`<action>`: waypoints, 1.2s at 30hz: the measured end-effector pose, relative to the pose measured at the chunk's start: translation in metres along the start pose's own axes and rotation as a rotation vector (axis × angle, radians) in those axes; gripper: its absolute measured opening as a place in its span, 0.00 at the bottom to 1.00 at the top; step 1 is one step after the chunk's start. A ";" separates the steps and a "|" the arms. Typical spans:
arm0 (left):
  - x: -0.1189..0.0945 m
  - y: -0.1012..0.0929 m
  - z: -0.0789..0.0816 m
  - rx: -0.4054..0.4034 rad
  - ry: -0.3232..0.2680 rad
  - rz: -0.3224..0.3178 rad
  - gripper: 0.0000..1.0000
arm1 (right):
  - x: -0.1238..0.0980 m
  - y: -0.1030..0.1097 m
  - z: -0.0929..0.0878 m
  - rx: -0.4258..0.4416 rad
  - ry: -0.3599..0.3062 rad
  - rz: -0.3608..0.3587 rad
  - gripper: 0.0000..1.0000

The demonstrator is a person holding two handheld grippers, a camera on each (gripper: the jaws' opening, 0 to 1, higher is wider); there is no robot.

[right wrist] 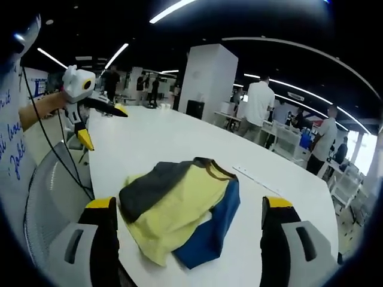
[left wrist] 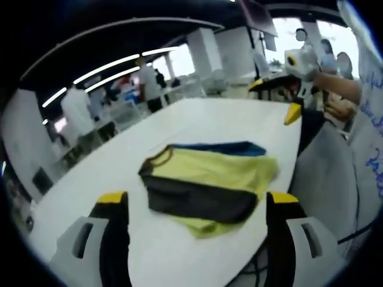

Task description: Fold the garment on the visible template until the final outline fits inside the template.

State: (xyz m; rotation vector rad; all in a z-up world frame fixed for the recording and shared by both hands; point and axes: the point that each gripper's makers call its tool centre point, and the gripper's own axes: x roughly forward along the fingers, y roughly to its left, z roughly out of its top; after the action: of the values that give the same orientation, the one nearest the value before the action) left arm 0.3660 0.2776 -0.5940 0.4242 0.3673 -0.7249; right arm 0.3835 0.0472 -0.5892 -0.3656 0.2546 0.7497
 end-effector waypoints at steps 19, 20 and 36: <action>-0.007 -0.008 -0.006 -0.059 -0.007 -0.020 1.00 | -0.002 -0.004 -0.006 0.008 0.010 -0.004 1.00; -0.007 -0.008 -0.007 -0.062 -0.005 -0.021 1.00 | -0.002 -0.005 -0.006 0.007 0.009 -0.005 1.00; -0.004 -0.010 -0.008 -0.077 0.008 -0.020 0.99 | -0.003 -0.006 -0.005 0.012 -0.001 -0.017 1.00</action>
State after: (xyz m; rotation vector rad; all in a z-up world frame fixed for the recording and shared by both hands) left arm 0.3545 0.2768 -0.6021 0.3508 0.4059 -0.7260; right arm 0.3852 0.0390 -0.5915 -0.3554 0.2552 0.7315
